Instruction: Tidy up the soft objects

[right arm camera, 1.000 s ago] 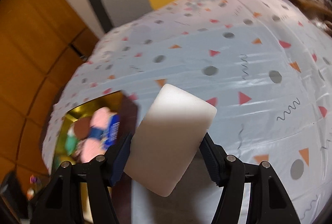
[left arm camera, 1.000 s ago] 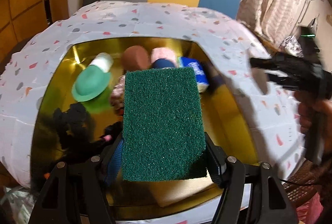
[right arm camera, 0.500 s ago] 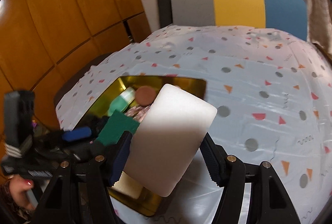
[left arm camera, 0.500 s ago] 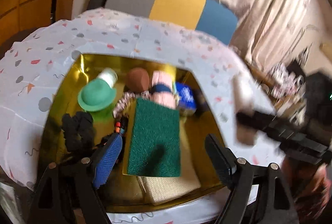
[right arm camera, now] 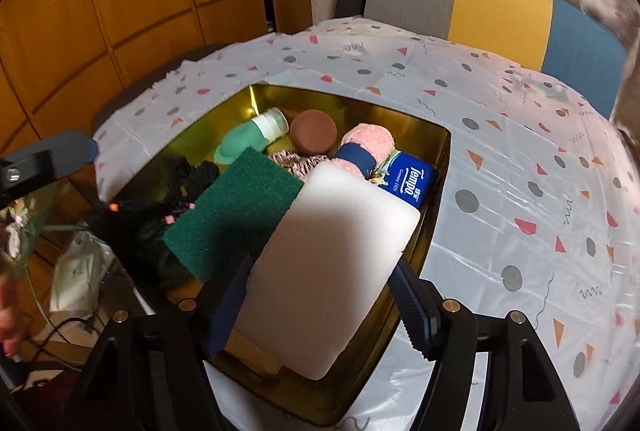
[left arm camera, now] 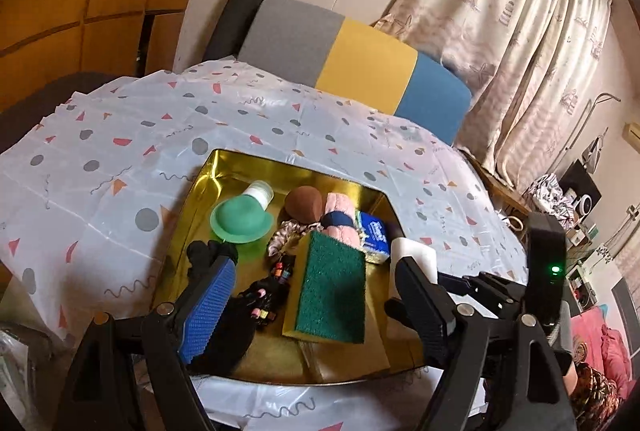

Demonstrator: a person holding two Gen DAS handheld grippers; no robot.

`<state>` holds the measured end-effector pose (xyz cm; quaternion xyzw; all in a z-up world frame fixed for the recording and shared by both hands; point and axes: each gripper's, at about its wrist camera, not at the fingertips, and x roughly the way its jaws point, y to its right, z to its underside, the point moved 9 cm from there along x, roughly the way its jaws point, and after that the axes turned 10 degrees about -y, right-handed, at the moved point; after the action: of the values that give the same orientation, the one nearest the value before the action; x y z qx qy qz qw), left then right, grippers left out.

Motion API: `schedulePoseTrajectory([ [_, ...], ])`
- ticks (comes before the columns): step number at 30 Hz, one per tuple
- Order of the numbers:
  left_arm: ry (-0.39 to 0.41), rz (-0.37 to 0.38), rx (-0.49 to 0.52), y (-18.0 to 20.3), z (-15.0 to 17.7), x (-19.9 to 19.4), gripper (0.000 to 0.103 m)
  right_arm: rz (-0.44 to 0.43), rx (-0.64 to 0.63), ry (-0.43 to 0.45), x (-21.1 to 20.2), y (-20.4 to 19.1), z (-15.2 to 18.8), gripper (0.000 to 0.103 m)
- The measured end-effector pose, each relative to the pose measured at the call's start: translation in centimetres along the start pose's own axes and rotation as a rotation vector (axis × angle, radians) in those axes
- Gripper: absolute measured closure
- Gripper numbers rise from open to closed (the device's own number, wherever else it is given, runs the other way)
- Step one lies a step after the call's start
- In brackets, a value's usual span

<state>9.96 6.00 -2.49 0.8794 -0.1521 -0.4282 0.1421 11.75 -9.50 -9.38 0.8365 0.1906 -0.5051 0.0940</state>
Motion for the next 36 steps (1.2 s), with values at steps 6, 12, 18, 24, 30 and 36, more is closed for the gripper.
schedulePoseTrajectory([
  [6,-0.038,-0.034,-0.029,-0.9,0.9,0.3,0.02,0.034,0.028,-0.023,1.7,1.1,-0.1,0.028],
  [12,-0.044,-0.048,-0.043,-1.1,1.0,0.2,0.02,0.039,0.03,0.032,0.8,1.2,-0.5,0.005],
  [18,-0.058,-0.068,-0.036,-0.9,1.2,0.4,0.02,0.02,0.086,0.083,-1.1,1.6,-0.2,0.003],
  [24,-0.11,-0.095,-0.06,-0.9,1.9,1.1,0.021,0.034,0.152,0.084,-2.2,1.7,0.8,0.0],
  [30,-0.096,-0.153,-0.049,-1.1,2.0,1.0,0.021,0.098,0.165,0.088,-3.3,1.4,1.1,0.0],
  [36,-0.079,-0.205,-0.031,-1.3,2.1,0.5,0.021,0.101,0.195,0.09,-3.9,1.0,1.1,0.0],
])
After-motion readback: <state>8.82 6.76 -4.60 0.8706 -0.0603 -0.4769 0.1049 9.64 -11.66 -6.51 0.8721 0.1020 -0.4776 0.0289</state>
